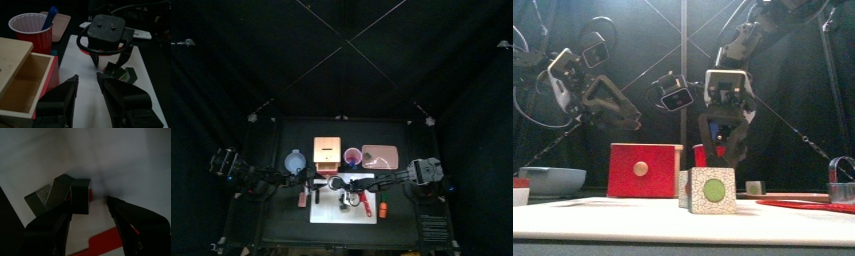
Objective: Place sushi on board then cut the sushi with the knife then place the pieces on the plate
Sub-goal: Place the 4 sushi pieces on the plate
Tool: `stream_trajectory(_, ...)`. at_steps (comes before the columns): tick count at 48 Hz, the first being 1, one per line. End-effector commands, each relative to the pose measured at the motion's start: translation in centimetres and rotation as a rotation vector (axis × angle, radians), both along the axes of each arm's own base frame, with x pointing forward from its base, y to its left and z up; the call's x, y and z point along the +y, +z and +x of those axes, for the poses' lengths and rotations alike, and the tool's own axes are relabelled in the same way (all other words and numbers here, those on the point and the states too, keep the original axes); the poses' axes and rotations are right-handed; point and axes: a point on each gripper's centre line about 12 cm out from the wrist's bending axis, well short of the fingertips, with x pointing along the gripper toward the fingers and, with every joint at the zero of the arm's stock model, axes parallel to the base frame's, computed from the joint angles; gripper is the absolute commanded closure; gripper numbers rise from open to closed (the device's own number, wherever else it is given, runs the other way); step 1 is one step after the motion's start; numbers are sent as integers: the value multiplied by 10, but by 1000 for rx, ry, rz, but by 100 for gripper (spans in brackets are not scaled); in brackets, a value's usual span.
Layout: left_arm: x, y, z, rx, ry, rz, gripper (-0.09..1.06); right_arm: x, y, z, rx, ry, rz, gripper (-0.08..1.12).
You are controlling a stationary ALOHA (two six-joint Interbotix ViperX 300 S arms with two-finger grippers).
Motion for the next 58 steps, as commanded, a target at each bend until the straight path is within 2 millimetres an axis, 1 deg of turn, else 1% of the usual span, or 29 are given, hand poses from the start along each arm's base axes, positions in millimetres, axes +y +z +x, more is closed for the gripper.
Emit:
stream_trajectory(1,-1,4,3,-15,-2,0,21,-2,7,5,-33,0,-3,16)
stream_trajectory(10,-1,3,2,-10,-2,-2,21,-2,9,7,-47,5,-8,16)
stream_trajectory(19,-1,2,2,-4,2,-5,21,-3,17,14,-67,23,-30,16)
stream_trajectory(25,-1,1,2,2,6,-11,21,-3,18,15,-68,37,-47,17)
stream_trajectory(30,0,0,1,9,9,-14,21,-3,18,15,-68,38,-48,22)
stream_trajectory(40,0,0,1,12,9,-14,21,-3,17,15,-67,38,-48,40)
stream_trajectory(44,0,0,1,12,9,-16,21,-3,17,15,-67,39,-49,44)
stream_trajectory(58,0,-1,1,15,9,-15,21,-2,23,14,-72,42,-53,46)
